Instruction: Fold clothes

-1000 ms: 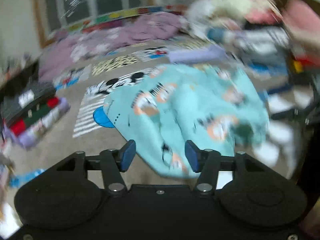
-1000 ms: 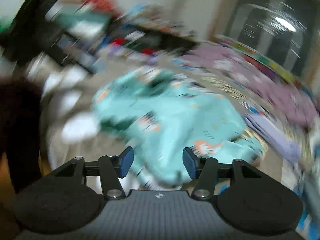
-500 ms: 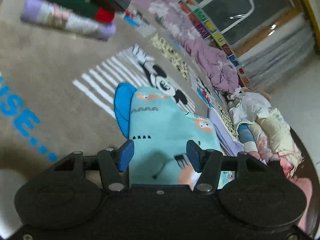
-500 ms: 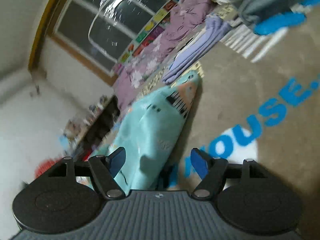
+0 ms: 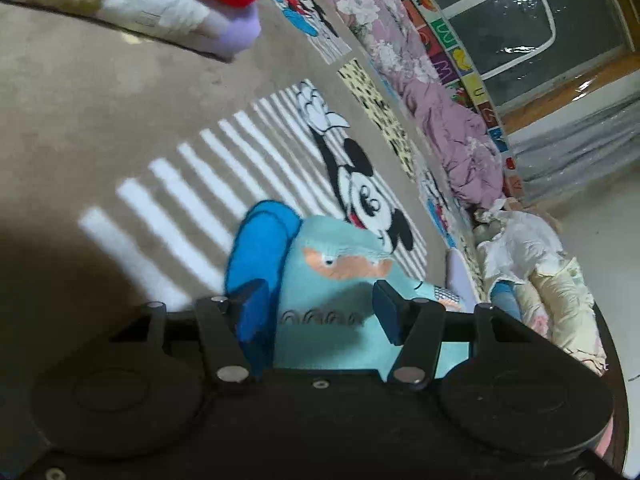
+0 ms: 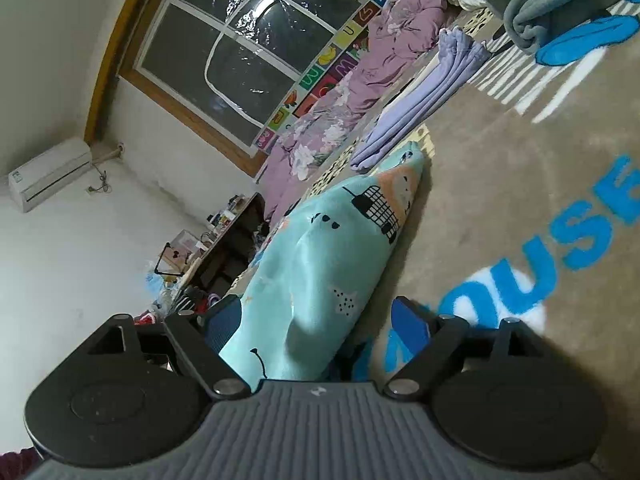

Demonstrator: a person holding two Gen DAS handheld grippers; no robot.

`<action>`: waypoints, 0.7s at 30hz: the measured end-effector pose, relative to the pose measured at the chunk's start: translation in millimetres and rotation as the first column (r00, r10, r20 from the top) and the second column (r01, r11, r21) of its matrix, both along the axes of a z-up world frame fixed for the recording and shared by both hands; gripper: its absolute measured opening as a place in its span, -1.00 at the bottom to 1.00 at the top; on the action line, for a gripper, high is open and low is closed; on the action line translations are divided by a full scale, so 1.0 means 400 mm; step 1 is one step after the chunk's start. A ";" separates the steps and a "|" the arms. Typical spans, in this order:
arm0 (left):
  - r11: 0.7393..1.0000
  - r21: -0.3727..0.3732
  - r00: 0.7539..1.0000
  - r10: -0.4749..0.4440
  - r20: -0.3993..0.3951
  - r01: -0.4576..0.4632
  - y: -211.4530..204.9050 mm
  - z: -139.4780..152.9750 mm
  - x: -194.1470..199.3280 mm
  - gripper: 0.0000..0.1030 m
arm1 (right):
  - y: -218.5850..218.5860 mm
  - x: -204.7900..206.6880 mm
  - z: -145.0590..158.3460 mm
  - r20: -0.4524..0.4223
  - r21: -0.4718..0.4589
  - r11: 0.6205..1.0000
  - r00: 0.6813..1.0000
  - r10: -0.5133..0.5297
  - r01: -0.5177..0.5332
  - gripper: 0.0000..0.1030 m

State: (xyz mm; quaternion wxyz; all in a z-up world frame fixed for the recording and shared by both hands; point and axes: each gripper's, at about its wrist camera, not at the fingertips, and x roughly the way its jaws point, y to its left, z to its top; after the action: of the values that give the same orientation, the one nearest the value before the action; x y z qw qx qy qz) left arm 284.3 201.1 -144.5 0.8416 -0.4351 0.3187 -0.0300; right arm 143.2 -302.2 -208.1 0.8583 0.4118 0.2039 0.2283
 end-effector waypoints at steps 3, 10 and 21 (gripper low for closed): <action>1.000 0.025 1.000 -0.006 0.016 0.006 -0.005 0.004 -0.015 -0.83 | 0.000 -0.006 0.000 0.006 0.011 1.000 1.000 0.000 0.000 0.58; 0.991 0.129 0.989 0.004 0.150 -0.023 0.006 0.107 -0.121 -0.95 | -0.003 -0.013 -0.002 0.018 0.026 1.000 1.000 -0.003 0.003 0.58; 0.914 0.359 0.954 0.086 0.289 -0.191 0.117 0.249 -0.360 -0.95 | 0.004 -0.024 0.002 0.018 0.006 1.000 1.000 -0.005 0.005 0.58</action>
State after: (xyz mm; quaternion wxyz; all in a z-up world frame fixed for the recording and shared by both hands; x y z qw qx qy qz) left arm 140.4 247.7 -44.8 0.9453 -0.2762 0.1703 0.0344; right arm 133.6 -300.5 -207.1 0.8595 0.4128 0.1946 0.2303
